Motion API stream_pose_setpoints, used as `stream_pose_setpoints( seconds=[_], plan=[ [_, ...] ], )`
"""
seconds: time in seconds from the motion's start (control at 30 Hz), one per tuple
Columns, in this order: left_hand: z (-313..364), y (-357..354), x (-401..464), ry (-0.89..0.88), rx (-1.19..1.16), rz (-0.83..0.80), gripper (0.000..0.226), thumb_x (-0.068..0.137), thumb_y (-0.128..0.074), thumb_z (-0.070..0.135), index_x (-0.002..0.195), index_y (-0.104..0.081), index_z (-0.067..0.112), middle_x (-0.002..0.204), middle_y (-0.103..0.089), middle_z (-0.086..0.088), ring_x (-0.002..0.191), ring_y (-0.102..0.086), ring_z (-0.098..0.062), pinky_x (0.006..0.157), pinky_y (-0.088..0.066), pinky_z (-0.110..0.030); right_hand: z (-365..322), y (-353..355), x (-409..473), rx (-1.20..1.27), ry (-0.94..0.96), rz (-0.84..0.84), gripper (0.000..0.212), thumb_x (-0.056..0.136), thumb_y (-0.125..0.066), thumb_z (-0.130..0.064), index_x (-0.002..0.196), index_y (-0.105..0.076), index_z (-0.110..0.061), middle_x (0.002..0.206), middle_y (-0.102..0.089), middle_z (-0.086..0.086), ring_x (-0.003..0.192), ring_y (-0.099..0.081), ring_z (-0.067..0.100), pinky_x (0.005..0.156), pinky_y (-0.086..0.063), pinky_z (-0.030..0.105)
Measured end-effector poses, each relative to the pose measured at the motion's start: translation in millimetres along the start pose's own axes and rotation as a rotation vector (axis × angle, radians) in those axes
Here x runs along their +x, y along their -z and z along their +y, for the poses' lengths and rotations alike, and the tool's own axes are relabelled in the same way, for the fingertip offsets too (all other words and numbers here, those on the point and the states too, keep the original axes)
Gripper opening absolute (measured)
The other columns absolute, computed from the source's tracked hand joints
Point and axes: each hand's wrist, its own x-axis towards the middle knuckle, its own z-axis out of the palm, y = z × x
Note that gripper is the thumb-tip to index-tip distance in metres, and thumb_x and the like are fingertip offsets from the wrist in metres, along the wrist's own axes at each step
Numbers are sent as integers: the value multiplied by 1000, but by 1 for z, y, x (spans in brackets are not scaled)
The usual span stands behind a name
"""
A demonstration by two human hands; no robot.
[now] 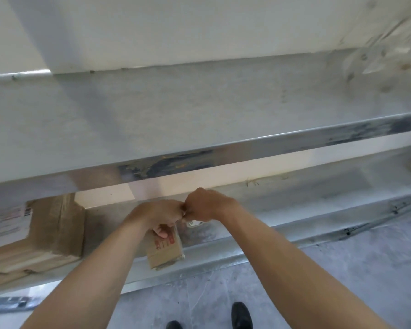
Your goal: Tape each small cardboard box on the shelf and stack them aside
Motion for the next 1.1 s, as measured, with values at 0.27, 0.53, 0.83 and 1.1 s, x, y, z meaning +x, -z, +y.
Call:
stream_pose_setpoints(
  seconds=[0.27, 0.53, 0.83, 1.1],
  plan=[
    [1, 9, 3, 161, -298, -131, 59, 67, -83, 45, 118, -69, 21, 125, -56, -6, 112, -51, -26, 87, -53, -44, 14, 12, -15, 184, 51, 8, 44, 80, -83, -32, 111, -56, -18, 102, -63, 2, 72, -58, 17, 58, -40, 28],
    [-4, 6, 5, 116, -316, -146, 39, 80, -78, 55, 108, -65, 31, 116, -48, -4, 115, -45, -25, 94, -50, -44, 25, 6, -24, 300, 98, 86, 48, 78, -84, -32, 119, -61, -26, 119, -63, -2, 96, -62, 15, 72, -48, 27],
    [-6, 4, 6, 52, -259, -190, 34, 88, -68, 57, 116, -65, 38, 117, -47, 0, 112, -44, -25, 83, -49, -37, 104, -69, -67, 278, -382, 276, 30, 88, -70, -29, 112, -67, -12, 104, -60, 4, 100, -59, 26, 81, -52, 36],
    [-6, 6, 5, 36, -278, -207, 19, 92, -66, 53, 106, -66, 40, 111, -43, 1, 109, -41, -23, 89, -47, -40, 92, -81, -53, 109, -414, 297, 19, 90, -62, -28, 95, -62, -10, 89, -52, 3, 90, -57, 29, 66, -38, 31]
  ],
)
